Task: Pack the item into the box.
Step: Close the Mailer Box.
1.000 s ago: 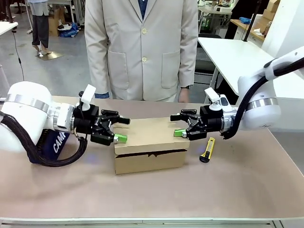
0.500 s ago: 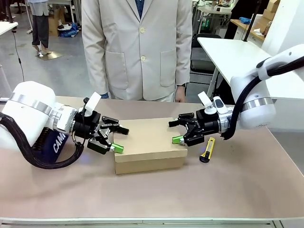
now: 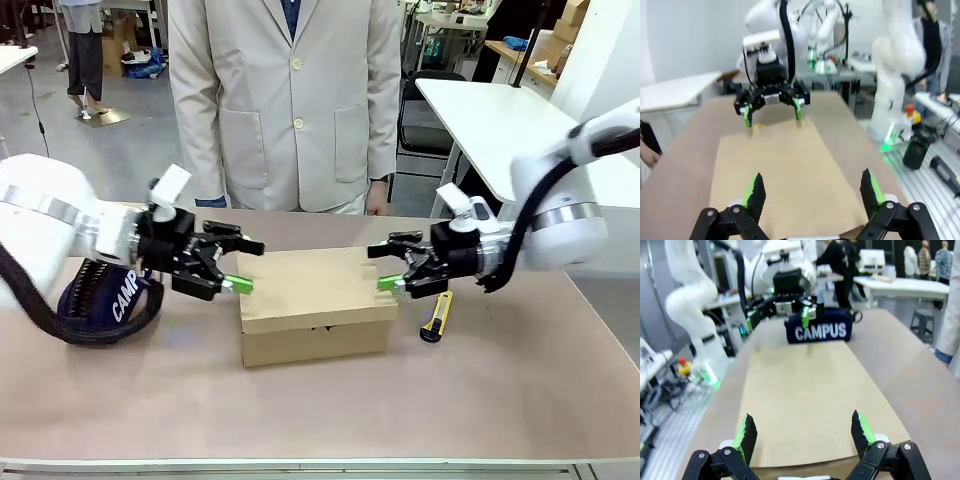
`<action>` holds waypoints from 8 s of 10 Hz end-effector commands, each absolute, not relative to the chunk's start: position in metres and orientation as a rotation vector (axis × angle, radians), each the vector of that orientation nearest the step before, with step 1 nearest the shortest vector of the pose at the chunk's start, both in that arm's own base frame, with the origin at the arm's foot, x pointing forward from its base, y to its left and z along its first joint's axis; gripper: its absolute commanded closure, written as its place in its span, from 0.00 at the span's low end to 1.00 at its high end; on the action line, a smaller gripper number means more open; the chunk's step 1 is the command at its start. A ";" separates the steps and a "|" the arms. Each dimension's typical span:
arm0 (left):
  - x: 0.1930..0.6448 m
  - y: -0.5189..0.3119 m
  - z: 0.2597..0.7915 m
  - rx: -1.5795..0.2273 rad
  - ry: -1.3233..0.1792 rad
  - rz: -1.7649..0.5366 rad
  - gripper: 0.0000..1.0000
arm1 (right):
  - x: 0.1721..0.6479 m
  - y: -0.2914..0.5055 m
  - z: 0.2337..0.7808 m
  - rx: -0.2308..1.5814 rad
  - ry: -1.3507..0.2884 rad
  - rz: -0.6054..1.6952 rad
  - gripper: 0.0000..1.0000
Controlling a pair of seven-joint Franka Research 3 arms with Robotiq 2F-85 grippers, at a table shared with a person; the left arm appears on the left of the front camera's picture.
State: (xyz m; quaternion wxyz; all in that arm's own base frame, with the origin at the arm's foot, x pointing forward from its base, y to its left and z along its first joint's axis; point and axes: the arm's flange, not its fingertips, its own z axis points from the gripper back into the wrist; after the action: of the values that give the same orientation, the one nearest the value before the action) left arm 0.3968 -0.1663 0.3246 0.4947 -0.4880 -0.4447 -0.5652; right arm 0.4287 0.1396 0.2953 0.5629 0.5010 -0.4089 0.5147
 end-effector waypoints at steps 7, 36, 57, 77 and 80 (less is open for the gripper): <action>0.356 -0.114 0.357 -1.367 -0.832 -1.114 0.00 | 0.356 0.067 0.336 1.305 -0.938 1.015 0.00; 0.319 0.097 0.383 -1.394 -0.485 -0.387 0.00 | 0.311 -0.114 0.353 1.213 -0.452 0.382 0.00; 0.319 0.097 0.383 -1.394 -0.485 -0.387 0.00 | 0.311 -0.114 0.353 1.213 -0.452 0.382 0.00; 0.319 0.097 0.383 -1.394 -0.485 -0.387 0.00 | 0.311 -0.114 0.353 1.213 -0.452 0.382 0.00; 0.319 0.097 0.383 -1.394 -0.485 -0.387 0.00 | 0.311 -0.114 0.353 1.213 -0.452 0.382 0.00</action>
State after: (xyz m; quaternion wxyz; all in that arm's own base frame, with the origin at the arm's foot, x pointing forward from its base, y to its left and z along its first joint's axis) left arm 0.3218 0.0953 0.3815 0.7195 -0.6346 -0.2218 -0.1747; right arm 0.3141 -0.1136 0.3513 0.7825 0.5634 -0.2080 0.1642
